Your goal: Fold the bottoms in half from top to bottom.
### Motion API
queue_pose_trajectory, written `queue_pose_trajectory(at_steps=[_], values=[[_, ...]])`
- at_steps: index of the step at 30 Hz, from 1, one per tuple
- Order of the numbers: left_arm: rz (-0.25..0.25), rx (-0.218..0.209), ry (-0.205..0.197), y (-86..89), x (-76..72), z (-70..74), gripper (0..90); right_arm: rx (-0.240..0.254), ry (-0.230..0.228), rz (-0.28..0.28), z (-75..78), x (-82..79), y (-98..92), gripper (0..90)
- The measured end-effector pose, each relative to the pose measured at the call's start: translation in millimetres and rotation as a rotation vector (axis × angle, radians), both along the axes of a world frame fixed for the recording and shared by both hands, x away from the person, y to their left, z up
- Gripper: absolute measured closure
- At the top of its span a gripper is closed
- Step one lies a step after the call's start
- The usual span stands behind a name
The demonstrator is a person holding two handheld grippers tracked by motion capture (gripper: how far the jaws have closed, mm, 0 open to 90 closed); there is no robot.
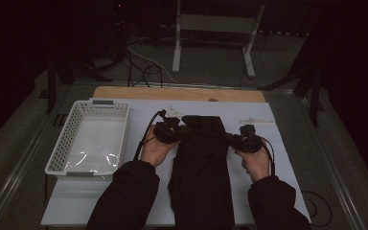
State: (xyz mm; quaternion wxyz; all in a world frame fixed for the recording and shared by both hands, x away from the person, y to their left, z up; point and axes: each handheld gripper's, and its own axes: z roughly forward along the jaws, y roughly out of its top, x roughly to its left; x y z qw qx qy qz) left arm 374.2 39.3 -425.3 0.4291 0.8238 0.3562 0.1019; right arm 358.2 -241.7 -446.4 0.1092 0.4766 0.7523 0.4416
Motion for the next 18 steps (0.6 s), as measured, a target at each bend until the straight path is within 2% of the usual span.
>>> queue_pose_trajectory(at_steps=[3,9,16,18], values=[[-0.021,-0.014,0.008,3.5,-9.1,-4.7,83.0,0.017,0.001,0.007,-2.3,-9.5,-1.4,82.3],[-0.062,-0.008,0.007,5.4,-30.9,-10.3,83.1,-0.011,0.008,0.032,-11.4,-29.6,0.6,82.4],[-0.076,-0.013,0.013,7.5,-47.0,-18.4,83.0,-0.035,0.011,0.048,-16.3,-44.6,2.3,82.4],[-0.076,-0.034,0.026,9.2,-54.6,-23.1,83.0,-0.041,0.022,0.058,-20.9,-52.9,3.9,82.4]])
